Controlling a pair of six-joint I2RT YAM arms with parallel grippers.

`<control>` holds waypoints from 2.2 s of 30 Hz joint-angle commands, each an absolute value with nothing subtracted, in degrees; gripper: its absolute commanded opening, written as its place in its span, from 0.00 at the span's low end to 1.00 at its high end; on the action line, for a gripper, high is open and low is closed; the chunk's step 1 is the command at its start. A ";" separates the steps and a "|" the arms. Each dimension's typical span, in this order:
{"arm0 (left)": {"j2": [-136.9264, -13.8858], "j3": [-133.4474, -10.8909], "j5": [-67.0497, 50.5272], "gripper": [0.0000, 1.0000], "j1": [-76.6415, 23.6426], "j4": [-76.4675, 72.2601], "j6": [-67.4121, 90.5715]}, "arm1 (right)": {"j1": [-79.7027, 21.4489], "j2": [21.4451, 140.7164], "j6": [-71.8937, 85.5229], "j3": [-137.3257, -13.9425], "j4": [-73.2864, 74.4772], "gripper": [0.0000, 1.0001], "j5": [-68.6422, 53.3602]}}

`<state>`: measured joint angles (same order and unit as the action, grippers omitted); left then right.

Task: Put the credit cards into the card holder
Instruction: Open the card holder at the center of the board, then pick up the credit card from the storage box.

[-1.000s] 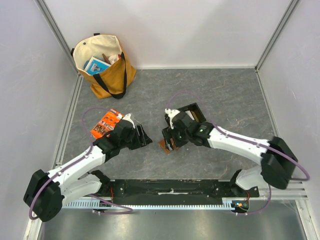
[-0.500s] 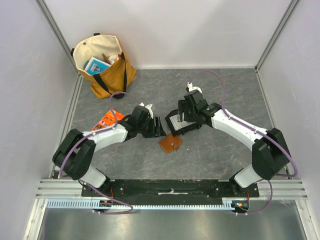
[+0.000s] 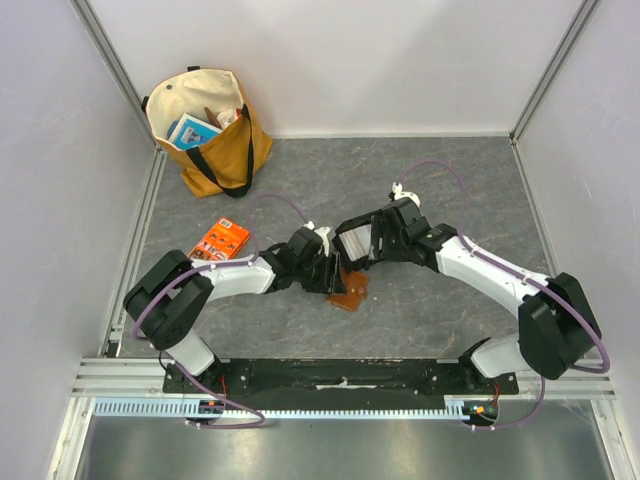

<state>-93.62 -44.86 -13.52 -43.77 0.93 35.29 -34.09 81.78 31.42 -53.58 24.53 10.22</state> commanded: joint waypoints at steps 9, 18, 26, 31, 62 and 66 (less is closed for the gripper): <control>-84.55 -32.61 -2.29 0.56 -54.84 1.58 52.46 | -37.69 70.66 35.15 -43.25 22.16 0.73 1.15; -74.28 -31.46 5.70 0.66 -55.99 5.53 52.04 | -43.59 78.21 39.28 -40.86 11.87 0.75 3.85; -75.41 -38.05 8.08 0.69 -55.11 10.72 46.50 | -45.26 87.53 36.22 -42.71 11.07 0.69 6.86; -73.92 -36.92 8.26 0.69 -55.11 11.07 46.32 | -46.93 86.93 32.00 -40.79 8.18 0.50 1.60; -73.22 -37.88 8.44 0.68 -54.41 15.73 42.01 | -51.68 80.09 26.72 -49.04 22.85 0.37 11.07; -72.25 -38.40 8.70 0.73 -54.23 15.91 41.92 | -48.26 74.89 23.30 -55.27 20.66 0.51 9.85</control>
<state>-73.54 -36.01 8.47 -54.65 15.46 44.29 -51.37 80.82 27.57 -48.38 22.20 8.86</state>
